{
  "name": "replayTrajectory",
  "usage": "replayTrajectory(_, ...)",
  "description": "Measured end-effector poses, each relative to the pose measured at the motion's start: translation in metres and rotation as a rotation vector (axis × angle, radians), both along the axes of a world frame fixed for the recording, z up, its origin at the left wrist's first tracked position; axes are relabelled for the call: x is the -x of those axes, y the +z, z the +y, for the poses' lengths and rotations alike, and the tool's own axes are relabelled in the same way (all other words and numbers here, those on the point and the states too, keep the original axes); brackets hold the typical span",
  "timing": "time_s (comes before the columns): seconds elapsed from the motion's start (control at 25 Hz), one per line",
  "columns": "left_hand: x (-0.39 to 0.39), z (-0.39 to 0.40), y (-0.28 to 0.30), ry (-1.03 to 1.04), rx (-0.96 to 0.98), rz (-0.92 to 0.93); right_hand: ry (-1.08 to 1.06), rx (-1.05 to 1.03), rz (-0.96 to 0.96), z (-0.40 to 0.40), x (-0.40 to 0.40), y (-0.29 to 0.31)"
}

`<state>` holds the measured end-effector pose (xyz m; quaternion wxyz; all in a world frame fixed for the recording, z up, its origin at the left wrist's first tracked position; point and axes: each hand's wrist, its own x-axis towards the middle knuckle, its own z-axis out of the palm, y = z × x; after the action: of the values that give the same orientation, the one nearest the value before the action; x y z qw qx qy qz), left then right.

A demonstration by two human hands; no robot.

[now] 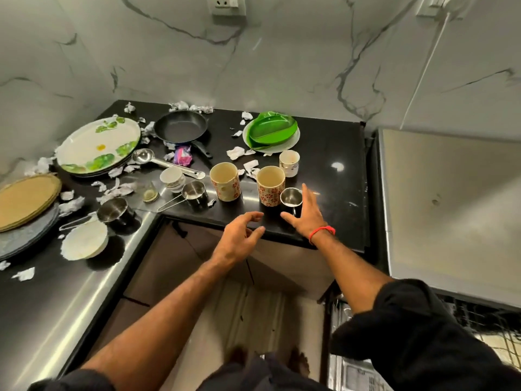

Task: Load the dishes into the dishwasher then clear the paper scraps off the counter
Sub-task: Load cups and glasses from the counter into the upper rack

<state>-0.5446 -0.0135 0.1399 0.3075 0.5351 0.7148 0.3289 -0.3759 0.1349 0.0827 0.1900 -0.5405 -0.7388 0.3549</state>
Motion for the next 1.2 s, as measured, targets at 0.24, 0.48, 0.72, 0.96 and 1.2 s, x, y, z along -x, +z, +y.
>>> replayTrajectory(0.24, 0.008, 0.047, -0.012, -0.097, 0.044, -0.008, -0.134, -0.037, 0.084, -0.006, -0.001, 0.002)
replayTrajectory(0.48, -0.048, 0.050, -0.011, -0.419, 0.128, -0.240, -0.111, -0.168, 0.052, -0.088, -0.045, 0.019)
replayTrajectory(0.72, -0.134, 0.042, -0.023, -0.604, 0.708, -0.721, -0.505, -0.330, 0.011, -0.180, -0.112, 0.020)
replayTrajectory(0.96, -0.221, 0.040, -0.054, -0.698, 1.139, -0.513, -0.622, -0.132, 0.051, -0.234, -0.186, -0.013)
replayTrajectory(1.2, -0.334, 0.045, -0.103, -0.735, 1.000, -0.259, -0.976, 0.084, -0.006, -0.243, -0.293, -0.089)
